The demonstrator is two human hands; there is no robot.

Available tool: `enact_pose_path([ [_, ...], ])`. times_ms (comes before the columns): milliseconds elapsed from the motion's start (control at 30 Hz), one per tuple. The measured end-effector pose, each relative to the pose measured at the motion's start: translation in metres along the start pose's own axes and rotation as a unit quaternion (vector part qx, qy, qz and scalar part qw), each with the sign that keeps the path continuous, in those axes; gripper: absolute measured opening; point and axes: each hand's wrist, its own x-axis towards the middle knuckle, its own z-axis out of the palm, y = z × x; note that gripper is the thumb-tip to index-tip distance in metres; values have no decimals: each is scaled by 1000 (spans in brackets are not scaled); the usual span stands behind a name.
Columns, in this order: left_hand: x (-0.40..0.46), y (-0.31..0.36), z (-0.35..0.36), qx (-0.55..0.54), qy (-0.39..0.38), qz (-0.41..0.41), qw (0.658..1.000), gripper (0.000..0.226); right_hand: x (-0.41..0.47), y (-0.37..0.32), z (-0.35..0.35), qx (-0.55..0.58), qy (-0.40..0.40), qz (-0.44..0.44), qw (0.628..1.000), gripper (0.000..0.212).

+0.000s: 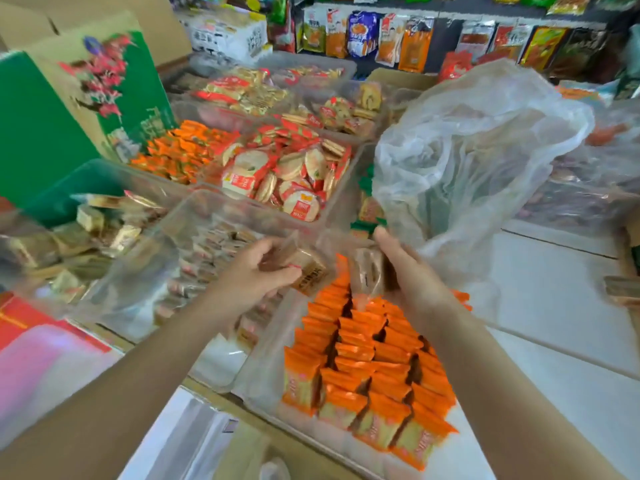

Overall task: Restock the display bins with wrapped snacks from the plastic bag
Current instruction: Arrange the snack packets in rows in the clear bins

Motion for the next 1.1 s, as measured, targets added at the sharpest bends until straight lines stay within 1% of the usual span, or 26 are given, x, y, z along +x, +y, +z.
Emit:
enact_pose_path([
  [33,-4,-6,-24,8,9,0,1000,27,4,2,17,26,-8,10,1000,44],
  [67,-7,-16,-48,12,13,-3,1000,28,7,4,34,57,-19,20,998,34],
  [133,-14,-34,-93,19,-1,-16,1000,30,12,9,65,93,-49,25,994,32],
  [167,-17,-46,-112,55,-16,-15,998,30,15,12,79,104,-61,20,993,29],
  [233,-19,-72,-142,190,-70,0,979,36,16,20,106,102,-88,24,991,27],
  [267,-16,-85,-150,251,-106,10,962,42,14,23,119,68,-84,27,994,26],
  [333,-7,-113,-156,323,-186,40,927,47,13,35,140,-46,-88,12,995,18],
  [400,6,-137,-151,381,-247,67,889,45,14,47,154,-182,-77,-31,980,22],
  [433,13,-146,-146,413,-262,77,869,46,14,53,160,-262,-64,-59,961,28],
  [467,19,-154,-141,454,-269,95,844,48,14,59,166,-341,-58,-82,935,33],
  [500,25,-159,-135,509,-272,119,808,49,12,65,172,-419,-58,-97,901,36],
  [567,34,-163,-128,599,-266,182,733,50,7,77,183,-553,-65,-107,824,31],
  [600,38,-165,-126,619,-267,201,710,51,5,84,188,-600,-68,-109,789,28],
  [633,40,-166,-125,627,-272,209,700,52,4,91,192,-637,-73,-103,760,26],
  [700,43,-171,-128,624,-288,212,695,53,6,104,200,-701,-80,-84,703,25],
  [733,43,-172,-131,612,-295,210,703,52,9,109,203,-729,-78,-82,675,25],
  [767,43,-174,-135,591,-301,205,719,50,11,114,206,-750,-72,-84,652,24],
  [800,43,-174,-139,563,-304,200,742,48,14,118,208,-763,-62,-88,637,24],
  [867,43,-172,-146,504,-306,189,785,45,19,124,211,-780,-40,-89,619,27],
  [967,40,-167,-150,452,-309,176,818,43,28,130,212,-804,-16,-84,589,32],
  [1033,36,-166,-145,435,-310,161,830,42,32,131,212,-816,-14,-83,571,34],
  [1067,35,-165,-142,441,-310,160,827,42,33,132,212,-820,-19,-79,567,34],
  [1100,36,-167,-138,461,-306,173,815,42,34,132,212,-822,-23,-78,563,32],
])
